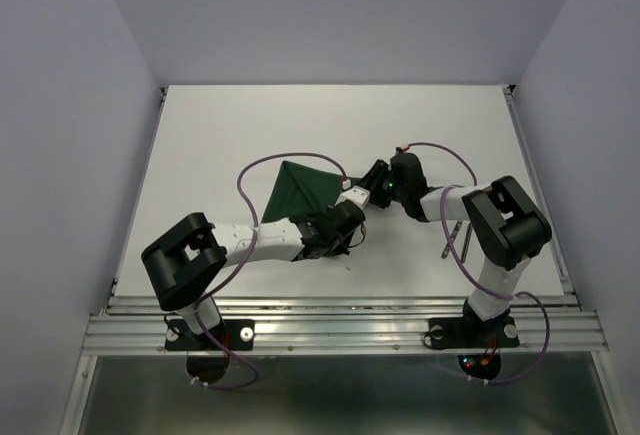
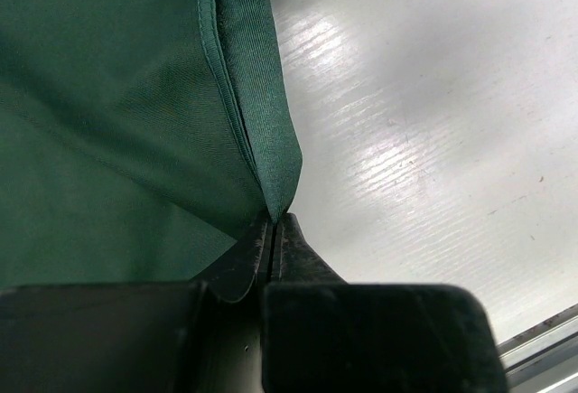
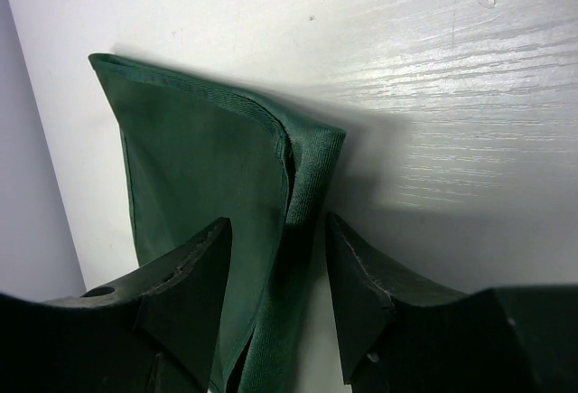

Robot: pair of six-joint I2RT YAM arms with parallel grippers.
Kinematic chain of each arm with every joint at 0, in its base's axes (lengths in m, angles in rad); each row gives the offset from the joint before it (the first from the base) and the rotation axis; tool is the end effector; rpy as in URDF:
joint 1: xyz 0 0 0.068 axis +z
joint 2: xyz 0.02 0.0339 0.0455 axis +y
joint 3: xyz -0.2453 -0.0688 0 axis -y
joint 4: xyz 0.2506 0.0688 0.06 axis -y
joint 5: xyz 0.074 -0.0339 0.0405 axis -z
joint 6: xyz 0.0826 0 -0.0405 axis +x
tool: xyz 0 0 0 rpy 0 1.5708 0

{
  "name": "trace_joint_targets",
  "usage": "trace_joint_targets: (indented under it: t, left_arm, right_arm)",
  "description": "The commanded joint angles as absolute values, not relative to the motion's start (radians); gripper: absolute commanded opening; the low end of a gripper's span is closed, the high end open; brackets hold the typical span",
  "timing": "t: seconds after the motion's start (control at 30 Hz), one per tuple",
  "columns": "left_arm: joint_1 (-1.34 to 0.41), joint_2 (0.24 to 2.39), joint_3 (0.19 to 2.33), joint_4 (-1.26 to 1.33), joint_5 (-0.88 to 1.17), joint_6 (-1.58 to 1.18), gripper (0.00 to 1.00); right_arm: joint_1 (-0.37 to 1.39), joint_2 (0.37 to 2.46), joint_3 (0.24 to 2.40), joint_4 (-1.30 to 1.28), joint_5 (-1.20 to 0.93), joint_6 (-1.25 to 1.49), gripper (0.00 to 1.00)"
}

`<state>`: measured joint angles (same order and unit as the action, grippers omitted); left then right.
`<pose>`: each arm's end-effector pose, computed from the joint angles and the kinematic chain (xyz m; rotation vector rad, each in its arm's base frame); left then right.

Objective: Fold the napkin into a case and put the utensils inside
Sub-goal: Pick up the upper triangle-folded napkin from the center of the board, then turn over the upper triangle folded napkin at the center of the board.

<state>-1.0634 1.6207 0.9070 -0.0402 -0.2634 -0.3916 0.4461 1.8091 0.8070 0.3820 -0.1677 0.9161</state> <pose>0.2001 -0.3156 0.1346 0.6418 2.2434 -0.4400 0.3458 0.1807 0.0827 0.4470 2.3025 0.9124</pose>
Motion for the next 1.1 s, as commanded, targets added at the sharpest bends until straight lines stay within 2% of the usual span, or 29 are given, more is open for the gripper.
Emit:
trace_joint_targets:
  t: [0.0,0.3,0.4,0.53,1.07]
  left_arm:
    - [-1.062,1.591,0.896,-0.014,-0.272,-0.396,0.0]
    - [-1.062,1.597,0.897,-0.015,-0.256,-0.391,0.0]
    - [-1.061,1.598,0.9,-0.015,-0.255,-0.39,0.0]
    - [-1.06,1.601,0.914,-0.023,-0.245,-0.382,0.0]
    - [-1.06,1.548,1.167,-0.181,-0.225,-0.324,0.0]
  right_arm:
    - [0.446,1.858,0.772,0.304,-0.161,0.902,0.51]
    - [0.446,1.876,0.825,0.29,-0.17,0.881,0.4]
    - [0.446,1.871,0.833,0.29,-0.172,0.877,0.28]
    - [0.446,1.836,0.836,0.279,-0.143,0.871,0.01]
    - [0.387,1.537,0.945,0.098,0.034,0.755,0.01]
